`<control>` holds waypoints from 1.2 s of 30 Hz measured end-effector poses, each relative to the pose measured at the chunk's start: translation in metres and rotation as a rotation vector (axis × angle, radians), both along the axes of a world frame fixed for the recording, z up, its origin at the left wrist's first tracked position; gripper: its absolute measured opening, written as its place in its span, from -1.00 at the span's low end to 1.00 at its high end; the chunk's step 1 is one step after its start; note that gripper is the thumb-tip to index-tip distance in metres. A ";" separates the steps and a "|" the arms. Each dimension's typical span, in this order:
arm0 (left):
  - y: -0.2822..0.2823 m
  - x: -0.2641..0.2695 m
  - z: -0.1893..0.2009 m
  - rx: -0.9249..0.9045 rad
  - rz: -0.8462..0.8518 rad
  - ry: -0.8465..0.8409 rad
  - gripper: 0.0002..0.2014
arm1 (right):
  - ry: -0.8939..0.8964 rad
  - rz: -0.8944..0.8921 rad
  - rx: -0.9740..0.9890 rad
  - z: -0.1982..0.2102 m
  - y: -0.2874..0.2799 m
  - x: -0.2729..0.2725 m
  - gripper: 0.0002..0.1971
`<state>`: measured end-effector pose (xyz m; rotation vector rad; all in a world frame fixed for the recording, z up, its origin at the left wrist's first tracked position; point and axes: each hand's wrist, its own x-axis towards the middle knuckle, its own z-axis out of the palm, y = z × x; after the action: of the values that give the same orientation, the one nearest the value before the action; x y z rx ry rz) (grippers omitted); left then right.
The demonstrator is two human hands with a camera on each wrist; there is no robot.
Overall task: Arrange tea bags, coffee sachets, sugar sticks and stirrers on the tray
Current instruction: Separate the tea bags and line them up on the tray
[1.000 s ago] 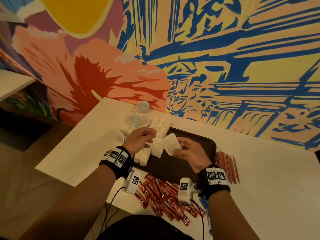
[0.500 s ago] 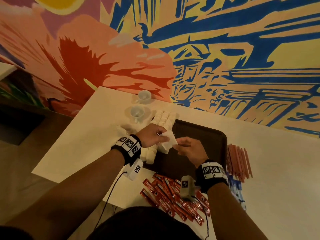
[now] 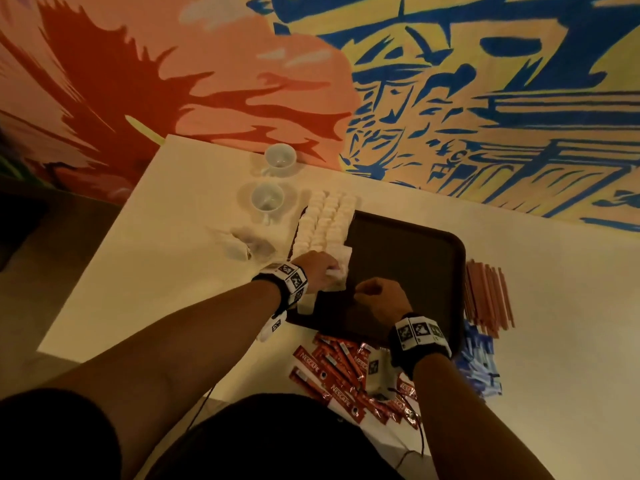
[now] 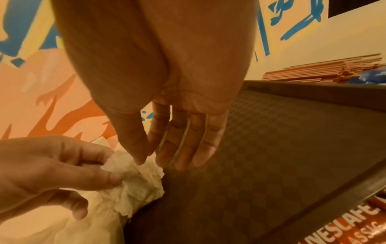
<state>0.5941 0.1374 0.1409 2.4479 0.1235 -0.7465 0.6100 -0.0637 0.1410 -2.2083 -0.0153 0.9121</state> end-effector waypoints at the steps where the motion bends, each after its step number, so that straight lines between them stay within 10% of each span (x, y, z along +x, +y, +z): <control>1: -0.002 0.002 -0.004 0.002 -0.016 0.015 -0.70 | 0.003 0.006 -0.021 -0.001 0.000 0.000 -0.88; 11: 0.015 0.003 -0.006 -0.006 0.084 -0.120 -0.69 | -0.059 0.059 -0.074 0.006 0.026 0.008 -0.82; 22: 0.152 -0.075 0.001 0.060 0.515 -0.364 -0.57 | -0.183 0.347 -0.009 0.023 0.153 0.015 -0.65; 30: 0.206 -0.059 -0.021 0.288 0.162 -0.189 -0.28 | -0.332 0.625 -0.324 0.003 0.220 -0.001 -0.39; 36: 0.211 -0.050 -0.036 0.278 0.067 -0.231 -0.55 | -0.393 0.659 -0.469 -0.029 0.249 -0.002 -0.30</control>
<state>0.5445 0.3484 0.1053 2.7583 0.2323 -0.4361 0.6078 0.1858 0.1117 -2.8598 -0.8326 0.8513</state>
